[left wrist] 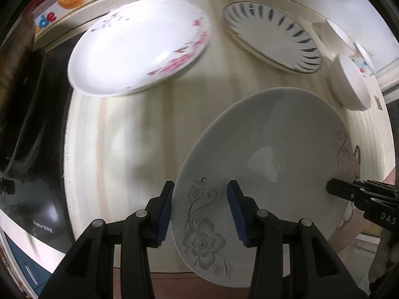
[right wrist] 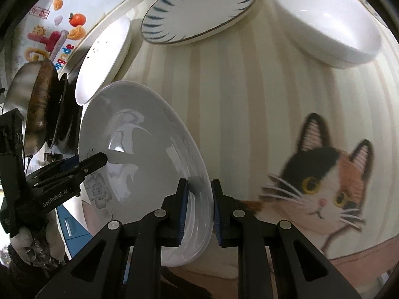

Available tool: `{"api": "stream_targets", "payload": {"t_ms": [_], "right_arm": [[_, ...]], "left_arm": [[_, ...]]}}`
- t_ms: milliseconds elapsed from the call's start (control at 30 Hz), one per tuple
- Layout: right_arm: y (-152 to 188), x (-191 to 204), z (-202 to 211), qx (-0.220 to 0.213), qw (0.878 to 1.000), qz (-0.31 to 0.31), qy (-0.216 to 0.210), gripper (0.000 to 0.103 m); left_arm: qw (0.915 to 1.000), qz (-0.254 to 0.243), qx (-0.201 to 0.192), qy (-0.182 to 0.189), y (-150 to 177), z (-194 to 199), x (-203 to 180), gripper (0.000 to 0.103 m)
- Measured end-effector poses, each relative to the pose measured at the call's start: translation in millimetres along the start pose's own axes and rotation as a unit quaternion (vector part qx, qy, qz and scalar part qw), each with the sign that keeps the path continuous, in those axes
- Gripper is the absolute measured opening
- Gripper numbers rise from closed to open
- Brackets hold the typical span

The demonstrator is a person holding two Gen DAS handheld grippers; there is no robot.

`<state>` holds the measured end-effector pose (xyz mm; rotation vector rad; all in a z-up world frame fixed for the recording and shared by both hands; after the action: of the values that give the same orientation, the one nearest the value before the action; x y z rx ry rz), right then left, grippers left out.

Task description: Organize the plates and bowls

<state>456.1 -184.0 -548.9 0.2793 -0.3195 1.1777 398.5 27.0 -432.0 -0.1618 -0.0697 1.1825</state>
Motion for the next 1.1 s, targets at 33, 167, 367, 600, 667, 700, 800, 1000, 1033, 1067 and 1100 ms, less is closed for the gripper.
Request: {"api": "stream_targets", "payload": {"t_ms": [33,167,367,600,667,700,800,1000,1033,1067,1100], "right_arm": [[-1,3,2,-0.002,1.000,-0.003,0.000,0.020],[-3,-15,20,-0.010,1.000,-0.016,-0.002,0.020],[-10,-52,45,-0.024,0.999,-0.040,0.000,0.020],[-23,-101,52,-0.028,0.997,-0.072,0.000,0.020],[-26,-103,49,-0.026,0.997,-0.074,0.000,0.020],[-27,-105,48,-0.025,0.997,-0.075,0.001,0.020],[-31,-109,44,-0.017,0.997,-0.075,-0.004,0.020],[-31,-113,36,-0.003,0.998,-0.068,-0.001,0.020],[-31,-114,35,-0.001,0.998,-0.068,-0.001,0.020],[-31,-113,34,0.001,0.998,-0.066,-0.001,0.020],[-30,-113,33,0.003,0.998,-0.063,0.000,0.020]], "left_arm": [[1.0000,-0.003,-0.002,0.001,-2,1,-6,0.041],[0.9998,-0.016,-0.004,0.007,-21,-1,-38,0.041],[0.9991,-0.039,-0.004,0.013,-51,-14,-84,0.041],[0.9983,-0.056,0.012,0.008,-68,-36,-117,0.040],[0.9984,-0.054,0.017,0.006,-70,-43,-123,0.040],[0.9983,-0.055,0.019,0.002,-72,-46,-125,0.040],[0.9984,-0.052,0.020,-0.010,-78,-52,-131,0.040],[0.9981,-0.050,0.018,-0.030,-81,-55,-138,0.040],[0.9979,-0.051,0.016,-0.035,-83,-56,-141,0.040],[0.9978,-0.052,0.015,-0.038,-81,-55,-141,0.040],[0.9979,-0.051,0.013,-0.039,-82,-56,-142,0.040]]}}
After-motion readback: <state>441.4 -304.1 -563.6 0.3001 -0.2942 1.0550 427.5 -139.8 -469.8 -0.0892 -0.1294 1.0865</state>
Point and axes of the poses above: each gripper's, at about its wrist camera, not at the fingertips, and z roughly against the way its jaws point, x to its left, y to its underside, the point moved 5 cm from there along -z, roughly the way its jaws point, and after that the axes turned 15 degrees about -z, right-handed, at the moved point
